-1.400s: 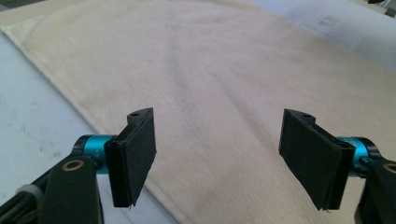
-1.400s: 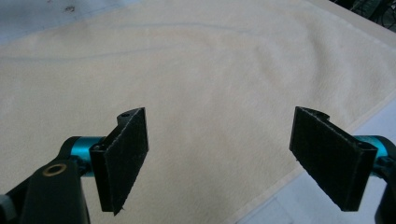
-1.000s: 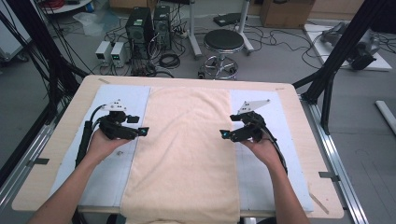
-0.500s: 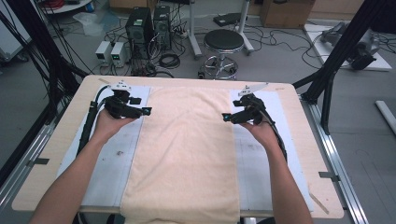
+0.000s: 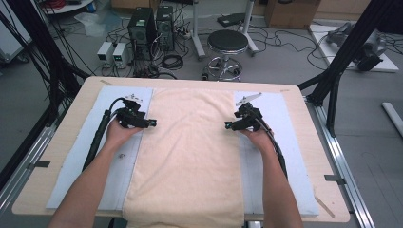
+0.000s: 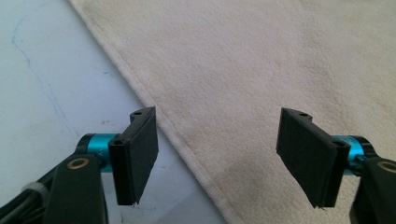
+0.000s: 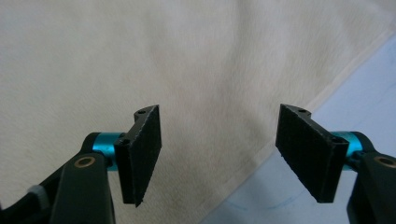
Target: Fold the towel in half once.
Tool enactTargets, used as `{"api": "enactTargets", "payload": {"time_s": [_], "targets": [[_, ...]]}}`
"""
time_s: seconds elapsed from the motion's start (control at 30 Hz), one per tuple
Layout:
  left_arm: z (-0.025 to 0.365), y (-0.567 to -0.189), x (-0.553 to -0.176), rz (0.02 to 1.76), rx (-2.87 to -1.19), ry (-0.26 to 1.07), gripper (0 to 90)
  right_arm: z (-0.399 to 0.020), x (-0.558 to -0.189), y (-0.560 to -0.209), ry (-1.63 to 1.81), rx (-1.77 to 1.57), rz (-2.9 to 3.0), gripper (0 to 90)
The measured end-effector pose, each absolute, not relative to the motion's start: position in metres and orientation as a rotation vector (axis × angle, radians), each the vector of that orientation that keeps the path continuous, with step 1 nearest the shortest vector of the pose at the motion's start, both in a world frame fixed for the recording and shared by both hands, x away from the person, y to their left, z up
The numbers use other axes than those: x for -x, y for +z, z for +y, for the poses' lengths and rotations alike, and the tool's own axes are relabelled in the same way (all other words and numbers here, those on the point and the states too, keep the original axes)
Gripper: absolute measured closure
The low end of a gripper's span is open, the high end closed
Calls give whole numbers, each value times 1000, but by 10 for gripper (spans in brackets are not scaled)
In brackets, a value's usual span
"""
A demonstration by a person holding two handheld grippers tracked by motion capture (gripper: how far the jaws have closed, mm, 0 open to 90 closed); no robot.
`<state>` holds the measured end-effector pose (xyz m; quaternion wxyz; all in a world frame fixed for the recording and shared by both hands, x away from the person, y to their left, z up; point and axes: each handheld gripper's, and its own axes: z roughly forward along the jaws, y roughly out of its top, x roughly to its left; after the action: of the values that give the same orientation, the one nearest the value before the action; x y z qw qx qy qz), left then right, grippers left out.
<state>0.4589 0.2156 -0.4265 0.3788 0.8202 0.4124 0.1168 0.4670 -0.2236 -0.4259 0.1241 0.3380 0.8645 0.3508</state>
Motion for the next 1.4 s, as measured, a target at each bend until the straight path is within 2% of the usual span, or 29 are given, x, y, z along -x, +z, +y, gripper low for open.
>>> {"api": "enactTargets", "payload": {"time_s": [0.07, 0.13, 0.23, 0.33, 0.4, 0.47, 0.5, 0.77, 1.07, 1.27, 1.4], "targets": [[213, -429, -460, 1054, -2106, 309, 348, -224, -468, -430, 1016, -986, 2528, 384], [211, -434, -461, 1063, -2153, 307, 445, -223, -469, -432, 1004, -1006, 2535, 453], [209, -433, -460, 1082, -2164, 362, 516, -220, -469, -434, 967, -1024, 2536, 544], [208, -433, -460, 1086, -2158, 364, 581, -216, -469, -432, 972, -1011, 2572, 713], [207, -432, -459, 1064, -2164, 345, 699, -215, -469, -431, 976, -1006, 2595, 781], [205, -432, -459, 1056, -2160, 320, 800, -215, -469, -431, 984, -1014, 2603, 812], [205, -432, -458, 1061, -2158, 320, 821, -215, -469, -431, 988, -1026, 2601, 823], [211, -422, -457, 1043, -2119, 312, 846, -220, -465, -414, 1074, -1026, 2596, 848], [232, -385, -446, 989, -1983, 313, 848, -232, -451, -377, 1223, -916, 2534, 851], [236, -357, -429, 902, -1959, 328, 848, -238, -430, -352, 1302, -836, 2496, 851], [239, -346, -403, 827, -1968, 359, 847, -240, -402, -333, 1329, -743, 2499, 850]]}}
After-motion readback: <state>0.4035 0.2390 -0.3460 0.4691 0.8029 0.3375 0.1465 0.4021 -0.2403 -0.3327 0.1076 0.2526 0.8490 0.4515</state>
